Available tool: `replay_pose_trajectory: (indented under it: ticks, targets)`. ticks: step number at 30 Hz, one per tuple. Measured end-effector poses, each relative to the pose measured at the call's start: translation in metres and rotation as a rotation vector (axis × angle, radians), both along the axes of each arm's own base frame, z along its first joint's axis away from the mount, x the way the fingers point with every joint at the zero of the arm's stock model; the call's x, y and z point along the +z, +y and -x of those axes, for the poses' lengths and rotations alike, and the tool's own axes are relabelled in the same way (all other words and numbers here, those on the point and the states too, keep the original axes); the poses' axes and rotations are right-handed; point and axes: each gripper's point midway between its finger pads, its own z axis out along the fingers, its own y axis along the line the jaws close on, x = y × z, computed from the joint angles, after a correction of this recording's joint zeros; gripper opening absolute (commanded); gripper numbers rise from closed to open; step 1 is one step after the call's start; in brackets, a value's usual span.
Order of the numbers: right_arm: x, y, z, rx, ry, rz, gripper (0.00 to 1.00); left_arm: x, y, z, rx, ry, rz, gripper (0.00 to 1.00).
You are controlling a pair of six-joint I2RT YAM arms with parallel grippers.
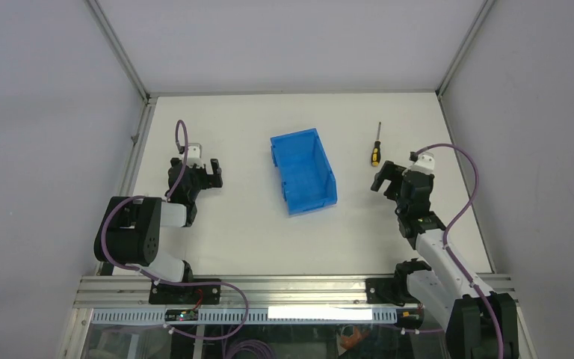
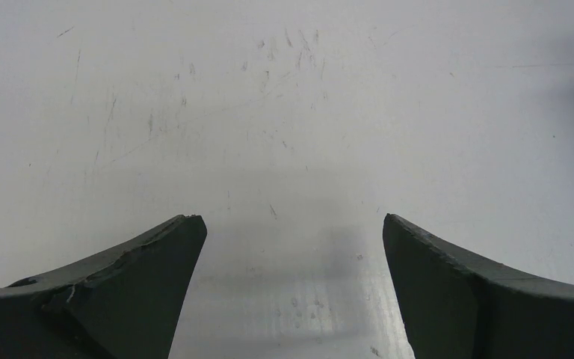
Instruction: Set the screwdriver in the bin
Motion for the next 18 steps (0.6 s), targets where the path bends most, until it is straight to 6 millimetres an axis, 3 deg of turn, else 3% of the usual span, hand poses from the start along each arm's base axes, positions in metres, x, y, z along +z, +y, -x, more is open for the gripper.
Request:
replay_pose_trajectory:
  ticks: [7, 10, 15, 18]
  targets:
    - [-0.005, -0.001, -0.002, -0.025, 0.039, -0.018, 0.99, 0.0, 0.0, 0.0, 0.0, 0.0, 0.0, 0.99]
    - [-0.001, -0.003, -0.015, -0.06, 0.128, -0.003, 0.99, 0.0, 0.0, 0.0, 0.0, 0.0, 0.0, 0.99]
    - [0.046, 0.001, -0.082, -0.097, 0.241, 0.023, 0.99, 0.0, 0.0, 0.0, 0.0, -0.001, 0.0, 0.99]
    - [0.055, 0.006, -0.127, -0.105, 0.317, 0.04, 0.99, 0.001, 0.0, 0.0, 0.0, -0.002, 0.0, 0.99]
